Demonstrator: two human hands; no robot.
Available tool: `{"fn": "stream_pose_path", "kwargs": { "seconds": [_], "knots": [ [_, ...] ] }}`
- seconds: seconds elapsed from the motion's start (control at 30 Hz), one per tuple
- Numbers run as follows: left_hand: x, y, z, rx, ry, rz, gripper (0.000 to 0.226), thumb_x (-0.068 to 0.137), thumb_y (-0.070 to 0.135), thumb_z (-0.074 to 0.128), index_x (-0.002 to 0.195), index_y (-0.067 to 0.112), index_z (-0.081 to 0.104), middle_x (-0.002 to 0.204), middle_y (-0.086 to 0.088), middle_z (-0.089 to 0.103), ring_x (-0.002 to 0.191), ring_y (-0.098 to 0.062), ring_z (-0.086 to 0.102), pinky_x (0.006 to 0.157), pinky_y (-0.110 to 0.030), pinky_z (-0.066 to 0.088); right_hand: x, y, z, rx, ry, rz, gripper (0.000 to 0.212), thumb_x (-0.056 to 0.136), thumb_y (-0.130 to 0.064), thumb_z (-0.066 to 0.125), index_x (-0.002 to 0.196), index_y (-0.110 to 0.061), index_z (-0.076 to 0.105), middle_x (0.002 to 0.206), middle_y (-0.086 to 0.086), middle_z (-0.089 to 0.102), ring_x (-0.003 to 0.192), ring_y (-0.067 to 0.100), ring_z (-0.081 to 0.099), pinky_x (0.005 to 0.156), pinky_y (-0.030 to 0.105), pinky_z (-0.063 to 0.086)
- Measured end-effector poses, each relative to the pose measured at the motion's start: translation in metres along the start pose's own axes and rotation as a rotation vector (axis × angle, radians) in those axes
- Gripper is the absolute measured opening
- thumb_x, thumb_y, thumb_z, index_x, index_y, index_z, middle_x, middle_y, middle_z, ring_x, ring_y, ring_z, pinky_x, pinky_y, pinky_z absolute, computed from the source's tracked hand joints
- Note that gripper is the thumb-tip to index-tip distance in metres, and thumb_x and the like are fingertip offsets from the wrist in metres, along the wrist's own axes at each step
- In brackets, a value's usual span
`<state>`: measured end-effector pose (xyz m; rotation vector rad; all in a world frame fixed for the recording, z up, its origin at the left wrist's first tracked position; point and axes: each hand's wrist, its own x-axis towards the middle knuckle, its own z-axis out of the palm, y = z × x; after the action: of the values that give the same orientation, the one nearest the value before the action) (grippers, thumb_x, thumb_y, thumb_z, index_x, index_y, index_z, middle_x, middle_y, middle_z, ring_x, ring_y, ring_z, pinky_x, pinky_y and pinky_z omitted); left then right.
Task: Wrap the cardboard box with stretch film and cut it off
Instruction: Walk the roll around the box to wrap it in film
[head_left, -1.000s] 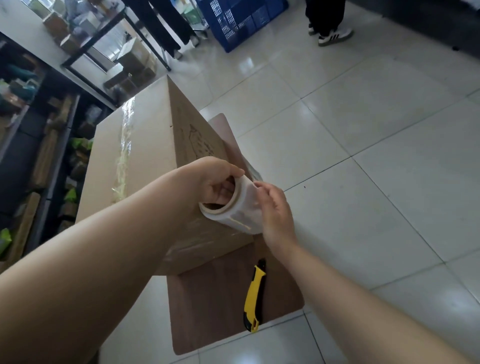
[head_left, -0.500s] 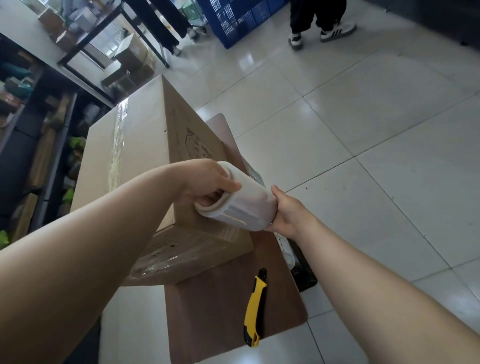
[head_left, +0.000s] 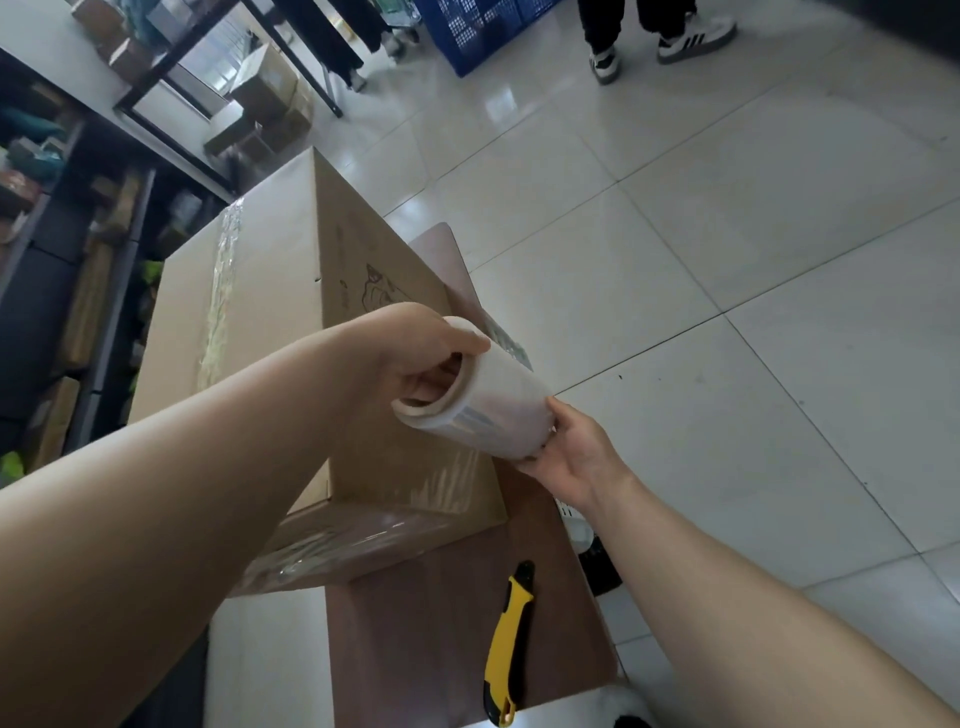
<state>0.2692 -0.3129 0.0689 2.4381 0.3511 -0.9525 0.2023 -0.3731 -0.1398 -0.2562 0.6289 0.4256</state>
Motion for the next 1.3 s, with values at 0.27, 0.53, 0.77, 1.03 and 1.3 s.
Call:
{"fn": "stream_pose_path", "kwargs": {
  "seconds": [0.27, 0.53, 0.77, 1.03, 1.3],
  "knots": [
    [0.019, 0.007, -0.026, 0.677, -0.014, 0.235, 0.042, 0.085, 0.042, 0.065, 0.056, 0.015, 0.05, 0.058, 0.0, 0.046, 0.052, -0.015, 0.04, 0.058, -0.027, 0.036, 0.031, -0.035, 0.017, -0.078, 0.017, -0.012, 0.054, 0.103, -0.048, 0.027, 0.122, -0.011, 0.061, 0.107, 0.013, 0.067, 0.097, 0.027, 0.063, 0.081, 0.04, 0.052],
    [0.048, 0.017, -0.037, 0.031, -0.13, 0.034, 0.051, 0.079, 0.05, 0.069, 0.092, 0.0, 0.067, 0.072, -0.008, 0.065, 0.061, -0.021, 0.063, 0.055, -0.025, 0.05, 0.053, -0.044, 0.024, -0.041, -0.011, -0.043, 0.043, 0.101, -0.038, 0.041, 0.131, -0.013, 0.058, 0.109, 0.011, 0.07, 0.094, 0.03, 0.067, 0.073, 0.04, 0.055],
    [0.073, 0.026, -0.043, -0.002, -0.178, 0.032, 0.037, 0.098, 0.025, 0.048, 0.075, -0.004, 0.054, 0.04, -0.01, 0.04, 0.029, -0.01, 0.042, 0.034, -0.01, 0.036, 0.074, -0.06, 0.03, -0.035, 0.014, -0.107, 0.033, 0.098, -0.018, 0.036, 0.11, -0.003, 0.063, 0.1, 0.016, 0.065, 0.09, 0.029, 0.061, 0.085, 0.042, 0.047],
    [0.09, 0.038, -0.058, 0.757, -0.012, 0.22, 0.034, 0.08, 0.034, 0.071, 0.062, 0.014, 0.049, 0.061, 0.003, 0.042, 0.052, -0.012, 0.038, 0.05, -0.023, 0.032, 0.113, -0.099, 0.055, -0.184, -0.042, 0.097, 0.057, 0.103, -0.046, 0.03, 0.123, -0.004, 0.063, 0.122, 0.018, 0.067, 0.103, 0.031, 0.066, 0.089, 0.042, 0.052],
    [0.132, 0.055, -0.076, -0.423, 0.05, -0.187, 0.046, 0.082, 0.048, 0.067, 0.095, 0.004, 0.065, 0.098, -0.016, 0.07, 0.097, -0.03, 0.068, 0.097, -0.039, 0.048, 0.149, -0.108, 0.056, -0.067, -0.11, 0.123, 0.049, 0.099, -0.034, 0.043, 0.139, -0.007, 0.051, 0.136, 0.024, 0.057, 0.126, 0.042, 0.054, 0.105, 0.06, 0.041]
  ]
}}
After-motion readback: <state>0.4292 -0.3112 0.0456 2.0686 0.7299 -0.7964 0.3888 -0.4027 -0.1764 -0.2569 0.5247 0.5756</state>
